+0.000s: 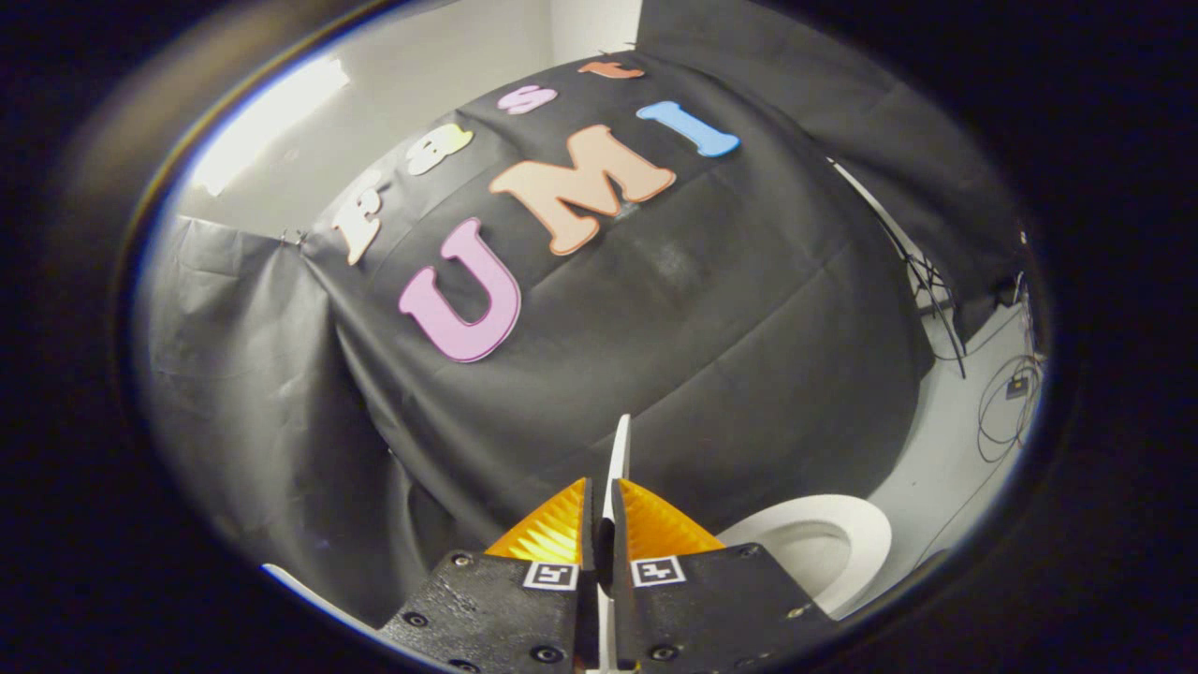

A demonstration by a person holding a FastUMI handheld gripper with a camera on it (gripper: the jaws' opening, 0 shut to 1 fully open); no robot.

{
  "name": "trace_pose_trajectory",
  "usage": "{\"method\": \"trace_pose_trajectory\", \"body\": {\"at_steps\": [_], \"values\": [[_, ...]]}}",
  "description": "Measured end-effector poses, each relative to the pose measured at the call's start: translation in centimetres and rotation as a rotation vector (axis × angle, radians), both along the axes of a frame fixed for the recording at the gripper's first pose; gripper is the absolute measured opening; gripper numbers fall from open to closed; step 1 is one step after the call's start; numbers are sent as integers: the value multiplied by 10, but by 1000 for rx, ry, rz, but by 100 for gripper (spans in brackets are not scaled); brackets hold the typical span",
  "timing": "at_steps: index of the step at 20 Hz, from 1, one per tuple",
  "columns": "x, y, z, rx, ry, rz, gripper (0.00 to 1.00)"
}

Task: Open the toilet lid.

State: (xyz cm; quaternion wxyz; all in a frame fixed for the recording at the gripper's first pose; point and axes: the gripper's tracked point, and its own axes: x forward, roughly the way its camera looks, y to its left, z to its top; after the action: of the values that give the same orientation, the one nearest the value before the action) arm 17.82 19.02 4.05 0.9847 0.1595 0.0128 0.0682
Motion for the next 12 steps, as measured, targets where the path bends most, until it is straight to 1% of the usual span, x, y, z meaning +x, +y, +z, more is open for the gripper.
{"method": "trace_pose_trajectory", "body": {"at_steps": [7,12], "values": [[4,55,14,-140,-12,57,6],[-4,96,12,-208,-26,103,6]]}}
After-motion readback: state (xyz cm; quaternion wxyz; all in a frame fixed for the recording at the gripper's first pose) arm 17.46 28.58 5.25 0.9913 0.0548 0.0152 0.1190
